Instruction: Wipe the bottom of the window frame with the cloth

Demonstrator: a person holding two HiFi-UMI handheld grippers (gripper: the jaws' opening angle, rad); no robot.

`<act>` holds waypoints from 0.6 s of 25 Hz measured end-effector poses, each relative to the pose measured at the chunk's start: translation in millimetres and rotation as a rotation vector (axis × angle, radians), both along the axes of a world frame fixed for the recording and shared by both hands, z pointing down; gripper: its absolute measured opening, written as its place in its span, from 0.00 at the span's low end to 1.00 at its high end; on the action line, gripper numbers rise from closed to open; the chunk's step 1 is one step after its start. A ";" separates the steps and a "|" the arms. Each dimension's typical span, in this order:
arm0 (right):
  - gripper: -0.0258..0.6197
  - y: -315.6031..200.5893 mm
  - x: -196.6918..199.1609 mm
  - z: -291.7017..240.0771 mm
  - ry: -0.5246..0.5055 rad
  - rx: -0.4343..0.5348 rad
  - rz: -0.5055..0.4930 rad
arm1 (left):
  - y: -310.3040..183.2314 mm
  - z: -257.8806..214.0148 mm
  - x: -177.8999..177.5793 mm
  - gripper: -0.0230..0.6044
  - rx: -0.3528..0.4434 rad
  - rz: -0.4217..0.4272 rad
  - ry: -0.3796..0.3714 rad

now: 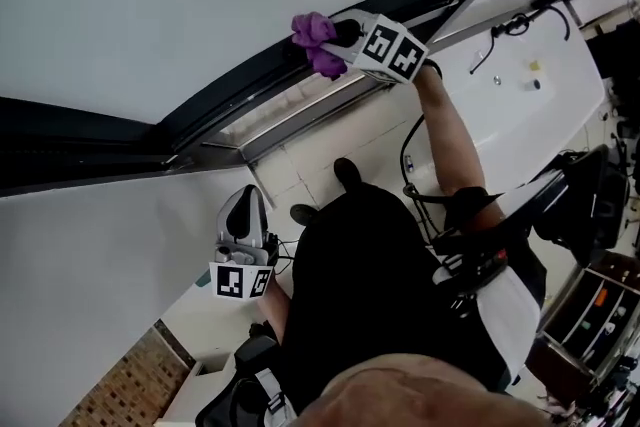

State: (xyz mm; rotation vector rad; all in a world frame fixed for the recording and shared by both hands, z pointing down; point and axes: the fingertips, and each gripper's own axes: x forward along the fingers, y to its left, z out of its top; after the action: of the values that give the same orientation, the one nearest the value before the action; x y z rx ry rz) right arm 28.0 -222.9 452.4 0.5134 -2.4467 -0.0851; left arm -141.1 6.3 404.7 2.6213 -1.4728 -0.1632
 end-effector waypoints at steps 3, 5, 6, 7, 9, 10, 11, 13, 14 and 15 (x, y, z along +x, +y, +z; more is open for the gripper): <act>0.15 73.9 31.2 -2.9 0.004 -0.027 -0.234 | -4.1 6.6 2.0 0.03 -0.032 -0.003 0.001; 0.15 54.7 46.9 -12.5 -0.113 0.049 -0.141 | -7.7 9.6 4.6 0.03 -0.049 0.002 0.002; 0.15 26.9 50.8 -16.9 -0.167 0.102 -0.034 | -9.7 9.0 8.0 0.03 -0.051 0.009 -0.001; 0.15 -2.1 50.4 -18.4 -0.197 0.148 0.065 | -11.4 6.5 13.1 0.03 -0.047 0.019 -0.007; 0.15 -38.2 34.2 -8.9 -0.157 0.213 0.140 | -13.2 -2.0 26.7 0.03 -0.028 0.047 -0.024; 0.15 -41.1 23.1 3.4 -0.094 0.240 0.108 | -13.3 -6.2 35.0 0.03 -0.016 0.062 -0.036; 0.15 -35.7 14.6 17.8 -0.029 0.265 0.050 | -12.8 -9.4 43.5 0.03 -0.004 0.075 -0.048; 0.15 -8.8 11.2 36.8 0.001 0.270 -0.080 | -10.9 -10.6 55.5 0.03 0.003 0.091 -0.067; 0.15 11.9 15.2 40.2 -0.041 0.234 -0.154 | -11.0 -8.4 57.9 0.03 -0.003 0.094 -0.071; 0.15 35.6 21.6 42.2 -0.103 0.178 -0.230 | -12.2 -4.8 58.4 0.03 -0.014 0.095 -0.069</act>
State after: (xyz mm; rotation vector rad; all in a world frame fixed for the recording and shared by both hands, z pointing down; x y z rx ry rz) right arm 49.6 -187.3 494.7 0.3166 -2.6049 -0.3832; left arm -82.7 -5.9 399.9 2.7045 -1.3604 -0.0524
